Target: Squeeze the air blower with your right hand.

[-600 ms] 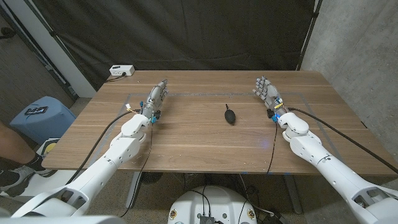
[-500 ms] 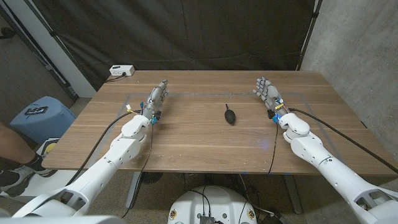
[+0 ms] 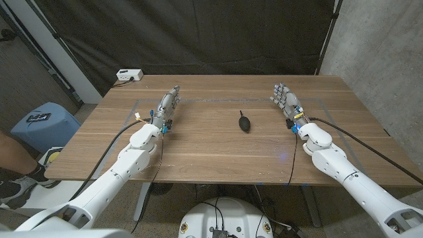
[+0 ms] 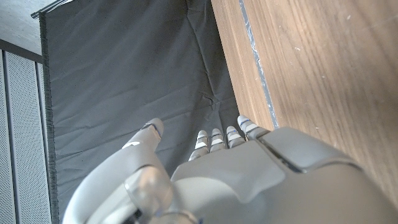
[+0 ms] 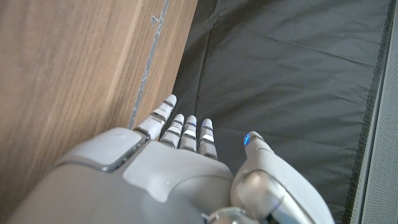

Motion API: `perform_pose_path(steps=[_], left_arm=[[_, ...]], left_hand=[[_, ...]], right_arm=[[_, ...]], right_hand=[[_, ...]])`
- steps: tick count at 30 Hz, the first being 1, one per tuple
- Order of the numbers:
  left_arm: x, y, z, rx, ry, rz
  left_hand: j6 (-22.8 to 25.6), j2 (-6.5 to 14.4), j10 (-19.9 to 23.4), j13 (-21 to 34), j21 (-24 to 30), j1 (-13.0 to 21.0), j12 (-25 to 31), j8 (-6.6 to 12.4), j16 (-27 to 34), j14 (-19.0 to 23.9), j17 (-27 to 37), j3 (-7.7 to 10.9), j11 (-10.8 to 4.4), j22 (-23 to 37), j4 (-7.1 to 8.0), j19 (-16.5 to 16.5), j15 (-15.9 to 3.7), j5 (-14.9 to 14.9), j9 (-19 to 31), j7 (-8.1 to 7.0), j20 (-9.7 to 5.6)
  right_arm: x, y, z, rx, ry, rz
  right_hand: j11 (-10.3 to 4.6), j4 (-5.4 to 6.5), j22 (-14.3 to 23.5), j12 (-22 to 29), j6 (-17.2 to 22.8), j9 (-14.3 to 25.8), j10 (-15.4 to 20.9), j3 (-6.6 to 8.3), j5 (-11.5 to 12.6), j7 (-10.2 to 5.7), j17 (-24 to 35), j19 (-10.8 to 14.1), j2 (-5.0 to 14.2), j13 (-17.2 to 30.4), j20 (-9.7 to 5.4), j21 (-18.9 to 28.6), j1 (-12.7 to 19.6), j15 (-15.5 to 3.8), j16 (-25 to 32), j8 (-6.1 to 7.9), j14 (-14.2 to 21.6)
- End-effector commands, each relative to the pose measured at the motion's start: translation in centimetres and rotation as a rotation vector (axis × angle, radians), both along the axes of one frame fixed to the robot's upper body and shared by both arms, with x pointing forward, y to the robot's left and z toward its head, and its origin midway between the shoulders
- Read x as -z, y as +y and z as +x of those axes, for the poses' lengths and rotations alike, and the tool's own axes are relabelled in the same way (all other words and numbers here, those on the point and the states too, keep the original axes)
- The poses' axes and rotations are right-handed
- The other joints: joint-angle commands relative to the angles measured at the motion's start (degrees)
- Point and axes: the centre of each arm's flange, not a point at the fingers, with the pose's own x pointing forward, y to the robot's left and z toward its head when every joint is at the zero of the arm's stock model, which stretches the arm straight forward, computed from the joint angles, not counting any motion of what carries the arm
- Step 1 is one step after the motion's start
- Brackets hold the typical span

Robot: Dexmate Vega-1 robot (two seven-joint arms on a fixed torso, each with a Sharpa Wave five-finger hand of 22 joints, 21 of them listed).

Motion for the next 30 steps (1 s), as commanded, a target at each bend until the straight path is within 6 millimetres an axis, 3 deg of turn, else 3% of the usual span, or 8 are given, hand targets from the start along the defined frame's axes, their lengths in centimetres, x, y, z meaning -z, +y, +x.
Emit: perform_pose_path(steps=[1, 30], left_arm=[[0.0, -0.2, -0.4, 0.005, -0.006, 0.005], [0.2, 0.4, -0.6, 0.013, -0.019, 0.004]], left_hand=[[0.09, 0.02, -0.22, 0.06, -0.19, 0.82, 0.19, 0.23, 0.30, -0.39, 0.31, 0.13, -0.17, 0.17, -0.24, 0.03, 0.01, 0.26, 0.18, 0.23, 0.46], [0.31, 0.01, -0.22, 0.05, -0.62, 1.00, 0.13, 0.23, 0.23, -0.35, 0.31, 0.18, -0.26, 0.18, -0.62, 0.07, 0.04, 0.32, 0.17, 0.02, 0.57]], right_arm=[[0.0, 0.3, -1.1, 0.015, -0.012, -0.028], [-2.1, 2.2, -3.6, 0.131, -0.030, -0.221]], right_hand=[[0.12, -0.12, 0.18, 0.34, 0.32, 0.22, 0.37, 0.53, 0.32, -0.11, 0.04, 0.48, -0.05, 0.13, 0.26, 0.29, 0.68, 0.01, 0.34, 0.16, 0.53], [0.10, -1.70, 0.18, 0.30, 0.02, 0.16, 0.24, 1.21, 0.28, -0.07, -0.59, 0.38, -0.60, 0.06, 0.52, 0.31, 2.18, 0.26, 0.16, 0.05, 0.52]])
